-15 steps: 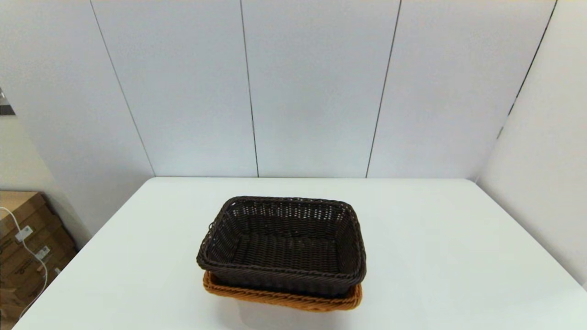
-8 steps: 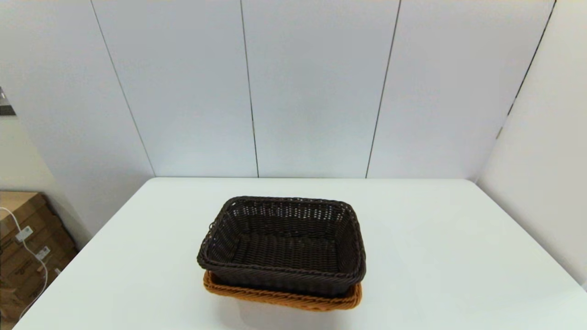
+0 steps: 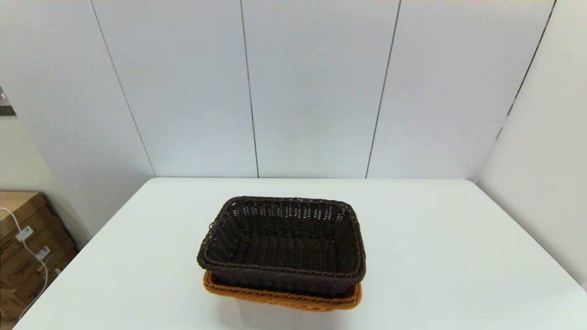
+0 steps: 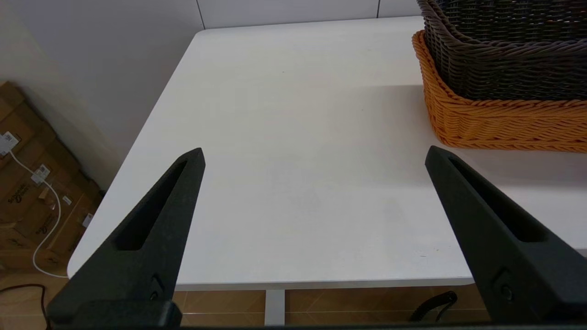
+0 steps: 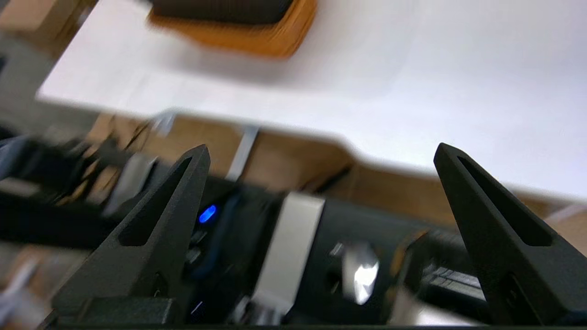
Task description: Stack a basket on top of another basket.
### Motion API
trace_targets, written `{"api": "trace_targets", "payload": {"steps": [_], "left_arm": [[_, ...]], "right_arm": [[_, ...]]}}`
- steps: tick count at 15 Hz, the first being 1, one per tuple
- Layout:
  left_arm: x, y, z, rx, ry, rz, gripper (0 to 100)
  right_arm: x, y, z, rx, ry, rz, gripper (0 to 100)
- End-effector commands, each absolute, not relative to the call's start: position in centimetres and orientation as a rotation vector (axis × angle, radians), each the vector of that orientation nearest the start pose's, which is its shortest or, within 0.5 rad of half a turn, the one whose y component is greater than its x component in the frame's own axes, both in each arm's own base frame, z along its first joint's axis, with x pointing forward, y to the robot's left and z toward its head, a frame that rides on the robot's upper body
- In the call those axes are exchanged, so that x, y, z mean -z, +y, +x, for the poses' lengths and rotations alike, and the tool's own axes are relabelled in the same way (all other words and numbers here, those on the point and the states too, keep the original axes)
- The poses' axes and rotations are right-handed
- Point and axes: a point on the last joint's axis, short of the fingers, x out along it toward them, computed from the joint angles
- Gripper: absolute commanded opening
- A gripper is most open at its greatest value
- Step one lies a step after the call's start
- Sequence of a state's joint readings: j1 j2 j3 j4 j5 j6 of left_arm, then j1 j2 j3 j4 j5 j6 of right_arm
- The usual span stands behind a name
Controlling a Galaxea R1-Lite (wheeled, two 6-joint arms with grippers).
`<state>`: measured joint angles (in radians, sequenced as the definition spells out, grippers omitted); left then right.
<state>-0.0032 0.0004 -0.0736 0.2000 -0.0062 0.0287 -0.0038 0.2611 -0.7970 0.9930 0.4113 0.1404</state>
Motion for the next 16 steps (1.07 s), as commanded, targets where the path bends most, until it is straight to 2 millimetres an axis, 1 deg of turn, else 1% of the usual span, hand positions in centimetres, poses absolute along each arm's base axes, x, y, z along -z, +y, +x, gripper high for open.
{"api": "trace_targets", "payload": {"steps": [1, 2, 3, 5, 6, 7, 8, 11, 13, 14, 16], "left_arm": [[-7.5, 0.0, -3.0, 0.011, 0.127, 0.029, 100], [-7.5, 0.0, -3.0, 0.011, 0.127, 0.029, 100], [-7.5, 0.0, -3.0, 0.011, 0.127, 0.029, 100], [-7.5, 0.0, -3.0, 0.011, 0.127, 0.029, 100], [-7.5, 0.0, -3.0, 0.011, 0.127, 0.029, 100], [-7.5, 0.0, -3.0, 0.011, 0.127, 0.029, 100], [-7.5, 0.0, -3.0, 0.011, 0.127, 0.029, 100], [-7.5, 0.0, -3.0, 0.011, 0.127, 0.029, 100], [-7.5, 0.0, -3.0, 0.011, 0.127, 0.029, 100], [-7.5, 0.0, -3.0, 0.010, 0.127, 0.029, 100], [-7.5, 0.0, -3.0, 0.011, 0.127, 0.029, 100]], "right_arm": [[-16.3, 0.6, -7.7, -0.274, 0.229, 0.172, 100], [-15.7, 0.5, -6.7, -0.232, 0.174, 0.159, 100], [-14.8, 0.4, -5.7, -0.183, 0.155, 0.150, 100], [-13.4, 0.3, -4.3, -0.125, 0.116, 0.122, 100], [-12.3, 0.3, -4.0, -0.112, 0.102, 0.099, 100], [-11.0, 0.3, -4.0, -0.111, 0.091, 0.065, 100], [-10.2, 0.3, -4.1, -0.109, 0.081, 0.051, 100], [-9.2, 0.2, -3.8, -0.075, 0.099, 0.039, 100], [-8.2, 0.2, -3.2, -0.071, 0.098, -0.005, 100], [-8.3, 0.1, -3.1, -0.057, 0.089, -0.008, 100], [-7.6, 0.0, -2.9, 0.005, 0.103, -0.043, 100]]}}
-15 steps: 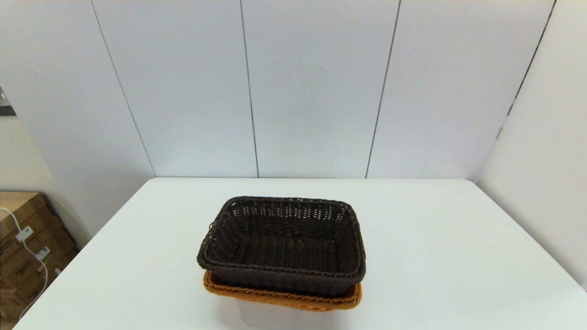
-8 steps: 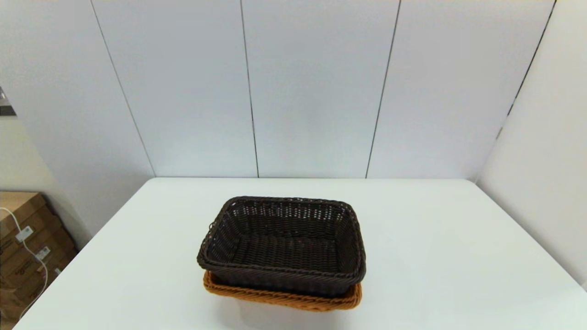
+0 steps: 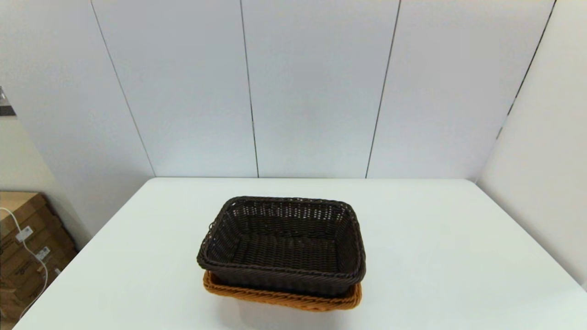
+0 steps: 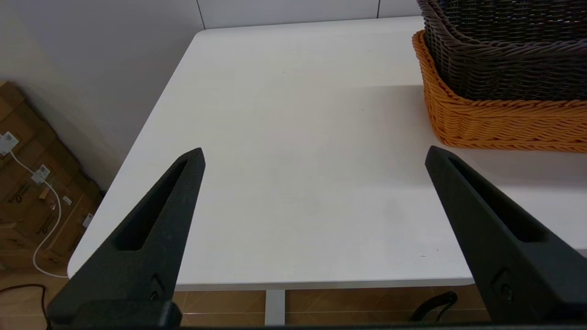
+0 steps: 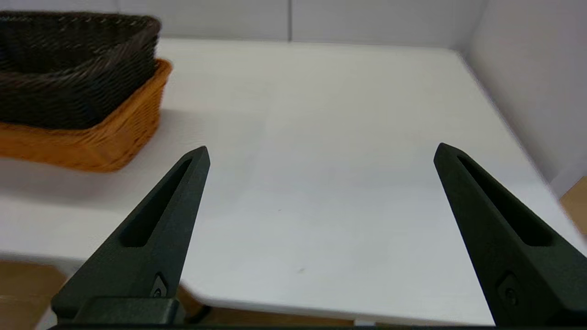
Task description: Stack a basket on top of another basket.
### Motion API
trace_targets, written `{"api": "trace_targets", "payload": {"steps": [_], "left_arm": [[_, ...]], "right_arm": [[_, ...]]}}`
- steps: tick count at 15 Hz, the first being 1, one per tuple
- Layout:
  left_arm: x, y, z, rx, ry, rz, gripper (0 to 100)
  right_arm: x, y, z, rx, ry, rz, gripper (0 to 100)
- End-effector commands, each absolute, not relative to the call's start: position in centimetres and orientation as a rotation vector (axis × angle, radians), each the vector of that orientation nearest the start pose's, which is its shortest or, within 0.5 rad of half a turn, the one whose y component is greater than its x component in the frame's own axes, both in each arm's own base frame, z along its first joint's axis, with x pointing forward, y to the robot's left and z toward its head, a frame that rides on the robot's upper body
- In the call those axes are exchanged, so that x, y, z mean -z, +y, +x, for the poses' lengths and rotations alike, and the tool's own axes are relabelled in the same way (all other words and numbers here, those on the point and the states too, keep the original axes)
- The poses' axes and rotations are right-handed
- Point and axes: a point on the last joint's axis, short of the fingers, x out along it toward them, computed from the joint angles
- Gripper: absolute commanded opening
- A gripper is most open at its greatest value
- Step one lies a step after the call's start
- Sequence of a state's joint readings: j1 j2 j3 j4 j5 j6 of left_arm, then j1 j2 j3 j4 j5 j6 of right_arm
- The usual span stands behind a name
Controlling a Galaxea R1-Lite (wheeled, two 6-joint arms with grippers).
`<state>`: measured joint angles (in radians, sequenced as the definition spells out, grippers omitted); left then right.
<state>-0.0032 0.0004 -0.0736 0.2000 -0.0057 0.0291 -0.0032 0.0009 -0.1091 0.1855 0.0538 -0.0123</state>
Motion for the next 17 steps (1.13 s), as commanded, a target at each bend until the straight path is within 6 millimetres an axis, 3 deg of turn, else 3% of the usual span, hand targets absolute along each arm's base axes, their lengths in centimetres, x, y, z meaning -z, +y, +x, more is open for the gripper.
{"api": "trace_targets", "payload": {"steps": [1, 17], "left_arm": [[-7.51, 0.00, -2.97, 0.011, 0.127, 0.029, 100], [-7.51, 0.00, -2.97, 0.009, 0.127, 0.027, 100]], "right_arm": [[-7.76, -0.01, -2.75, 0.010, 0.072, -0.029, 100], [-7.52, -0.01, -2.61, 0.009, 0.068, -0.012, 100]]}}
